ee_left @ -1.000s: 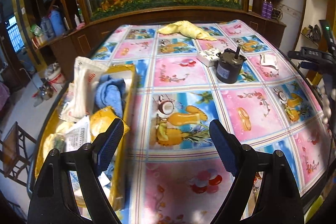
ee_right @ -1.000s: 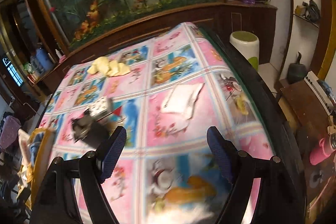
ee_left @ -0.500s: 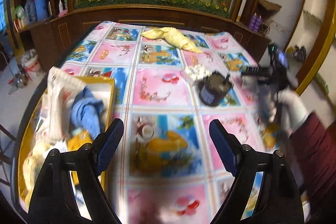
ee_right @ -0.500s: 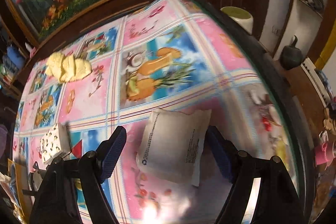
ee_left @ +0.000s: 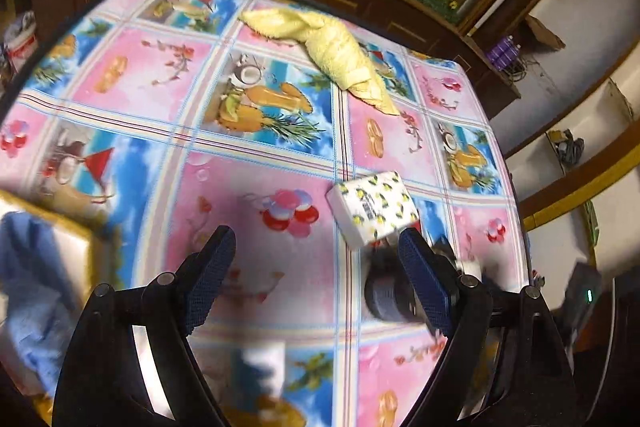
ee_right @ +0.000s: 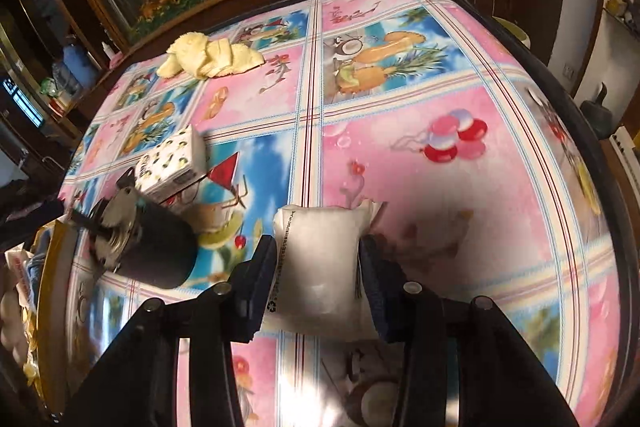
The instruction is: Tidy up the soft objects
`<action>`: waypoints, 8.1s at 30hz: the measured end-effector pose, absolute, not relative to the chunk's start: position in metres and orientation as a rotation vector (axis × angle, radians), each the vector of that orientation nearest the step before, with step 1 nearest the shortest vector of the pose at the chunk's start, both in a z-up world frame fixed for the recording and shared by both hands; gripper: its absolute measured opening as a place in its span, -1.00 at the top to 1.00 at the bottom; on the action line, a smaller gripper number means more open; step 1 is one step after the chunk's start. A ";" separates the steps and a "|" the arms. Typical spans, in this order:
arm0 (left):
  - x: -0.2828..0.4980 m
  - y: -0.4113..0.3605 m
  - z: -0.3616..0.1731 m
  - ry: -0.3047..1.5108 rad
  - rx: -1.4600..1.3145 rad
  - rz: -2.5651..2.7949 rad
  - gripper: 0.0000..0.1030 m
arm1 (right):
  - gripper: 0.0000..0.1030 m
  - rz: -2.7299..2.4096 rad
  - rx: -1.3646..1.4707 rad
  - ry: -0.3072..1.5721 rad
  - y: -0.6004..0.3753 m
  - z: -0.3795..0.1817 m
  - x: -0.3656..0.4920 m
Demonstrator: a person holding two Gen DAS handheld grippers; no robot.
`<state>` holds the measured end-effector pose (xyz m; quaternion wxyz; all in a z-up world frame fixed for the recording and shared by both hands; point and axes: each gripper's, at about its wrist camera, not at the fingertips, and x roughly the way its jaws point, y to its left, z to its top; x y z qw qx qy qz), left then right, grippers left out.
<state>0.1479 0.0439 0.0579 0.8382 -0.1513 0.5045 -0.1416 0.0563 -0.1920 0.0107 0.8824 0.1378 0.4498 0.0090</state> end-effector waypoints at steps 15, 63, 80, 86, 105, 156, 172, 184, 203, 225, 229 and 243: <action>0.219 -0.059 0.025 1.150 0.070 -0.281 -0.63 | 0.15 0.110 0.396 0.901 -0.204 0.006 0.064; 0.033 0.022 0.007 1.064 0.127 -0.282 -0.42 | -0.23 0.061 0.139 0.900 -0.162 0.005 0.063; -0.073 0.156 0.096 0.857 -0.265 -0.207 -0.41 | 0.20 0.054 0.088 0.881 -0.142 0.014 0.040; -0.093 0.228 0.102 0.806 -0.339 -0.082 -0.42 | 0.20 0.109 0.121 0.782 -0.122 0.062 -0.005; -0.038 0.307 0.066 0.858 -0.462 -0.040 -0.50 | 0.20 0.790 -0.010 1.009 0.155 0.062 -0.034; -0.154 0.236 0.157 0.448 -0.187 0.162 -0.68 | -0.12 0.724 0.065 0.756 0.142 0.128 0.003; -0.199 0.156 0.198 0.266 -0.107 0.139 -1.00 | -0.30 0.546 0.161 0.612 0.058 0.106 -0.093; -0.173 0.155 0.154 0.407 -0.077 0.295 -1.00 | -0.35 0.513 0.077 0.634 0.076 0.089 -0.114; -0.155 0.181 0.109 0.552 -0.101 0.344 -1.00 | -0.37 0.511 0.050 0.708 0.107 0.064 -0.112; -0.161 0.182 0.093 0.595 -0.121 0.301 -1.00 | -0.38 0.393 -0.109 0.715 0.132 0.056 -0.125; -0.160 0.189 0.087 0.607 -0.136 0.305 -1.00 | -0.38 0.385 -0.129 0.716 0.137 0.054 -0.125; -0.152 0.208 0.074 0.652 -0.186 0.298 -1.00 | -0.38 0.348 -0.188 0.746 0.146 0.046 -0.120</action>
